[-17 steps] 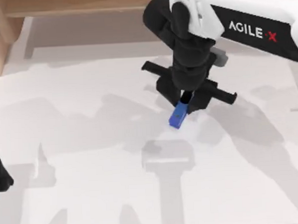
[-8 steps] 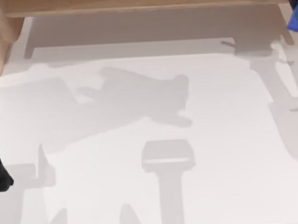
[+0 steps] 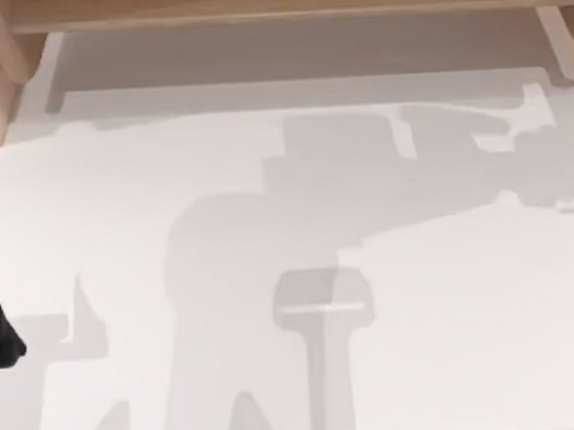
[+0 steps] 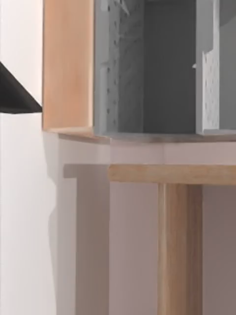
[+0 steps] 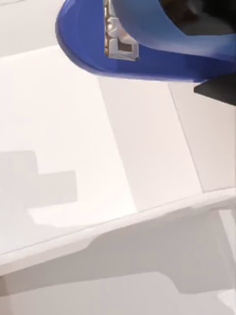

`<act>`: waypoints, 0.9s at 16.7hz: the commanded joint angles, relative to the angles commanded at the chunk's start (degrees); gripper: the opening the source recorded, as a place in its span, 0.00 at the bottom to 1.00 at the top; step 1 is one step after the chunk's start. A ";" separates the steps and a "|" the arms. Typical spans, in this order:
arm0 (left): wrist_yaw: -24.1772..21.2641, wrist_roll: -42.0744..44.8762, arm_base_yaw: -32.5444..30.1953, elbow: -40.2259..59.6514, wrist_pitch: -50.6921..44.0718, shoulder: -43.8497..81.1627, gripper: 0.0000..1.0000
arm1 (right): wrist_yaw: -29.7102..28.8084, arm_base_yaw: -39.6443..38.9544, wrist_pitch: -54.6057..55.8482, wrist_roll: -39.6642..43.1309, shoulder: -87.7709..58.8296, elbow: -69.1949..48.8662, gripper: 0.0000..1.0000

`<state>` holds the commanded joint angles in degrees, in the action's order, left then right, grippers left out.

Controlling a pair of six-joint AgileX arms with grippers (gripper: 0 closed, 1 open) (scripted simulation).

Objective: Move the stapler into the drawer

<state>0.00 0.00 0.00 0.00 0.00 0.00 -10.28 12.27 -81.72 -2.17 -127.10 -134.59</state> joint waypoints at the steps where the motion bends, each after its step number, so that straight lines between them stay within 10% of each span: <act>1: 0.00 0.00 0.00 0.00 0.00 0.00 1.00 | 0.69 1.82 0.28 3.92 -2.53 -1.59 0.00; 15: 0.00 0.00 0.00 0.00 0.00 0.00 1.00 | 9.42 8.82 -0.88 21.57 -23.58 -8.66 0.00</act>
<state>0.00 0.00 0.00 0.00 0.00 0.00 -0.86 21.09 -82.60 19.40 -150.68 -143.25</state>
